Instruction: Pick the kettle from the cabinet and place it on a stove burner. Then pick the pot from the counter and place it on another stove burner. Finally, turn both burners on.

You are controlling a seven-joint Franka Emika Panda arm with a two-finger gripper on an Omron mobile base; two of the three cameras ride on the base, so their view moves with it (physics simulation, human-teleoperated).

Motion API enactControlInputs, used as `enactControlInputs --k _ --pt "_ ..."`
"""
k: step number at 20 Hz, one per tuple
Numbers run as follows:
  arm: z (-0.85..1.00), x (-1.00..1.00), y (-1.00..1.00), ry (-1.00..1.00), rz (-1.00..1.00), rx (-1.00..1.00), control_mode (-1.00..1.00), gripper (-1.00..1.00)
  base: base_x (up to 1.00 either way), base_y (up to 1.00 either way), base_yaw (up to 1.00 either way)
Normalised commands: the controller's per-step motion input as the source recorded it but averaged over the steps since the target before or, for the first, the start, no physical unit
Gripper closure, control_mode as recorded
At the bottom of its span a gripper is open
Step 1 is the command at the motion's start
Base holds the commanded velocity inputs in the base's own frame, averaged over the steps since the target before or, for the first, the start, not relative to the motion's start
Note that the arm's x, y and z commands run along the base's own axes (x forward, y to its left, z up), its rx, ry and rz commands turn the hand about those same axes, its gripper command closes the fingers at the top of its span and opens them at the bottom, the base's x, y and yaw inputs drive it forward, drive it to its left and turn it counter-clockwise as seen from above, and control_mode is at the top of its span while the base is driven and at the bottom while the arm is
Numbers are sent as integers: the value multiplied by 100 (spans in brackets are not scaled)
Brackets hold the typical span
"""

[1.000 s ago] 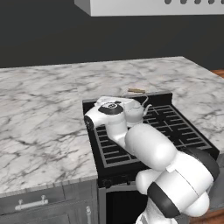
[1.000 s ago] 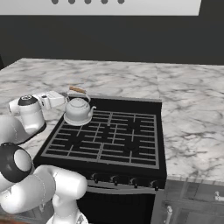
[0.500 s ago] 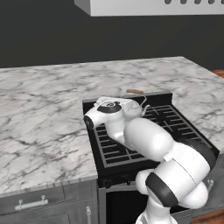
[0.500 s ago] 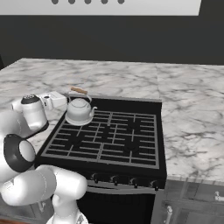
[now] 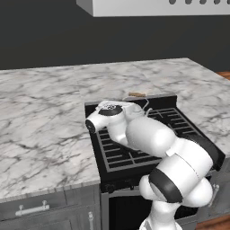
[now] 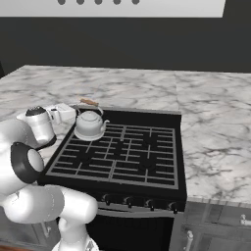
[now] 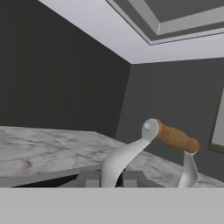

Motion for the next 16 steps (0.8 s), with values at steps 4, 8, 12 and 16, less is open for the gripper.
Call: enactControlInputs --k 4,8,12,16 --pt "-6 12 4 0 0 -1 -100 100 0 0 0" --pt "-7 12 6 0 0 -2 -100 100 0 0 0" --pt "-9 13 7 0 0 -2 -100 100 0 0 0" --pt "-11 12 7 0 0 -2 -100 100 0 0 0"
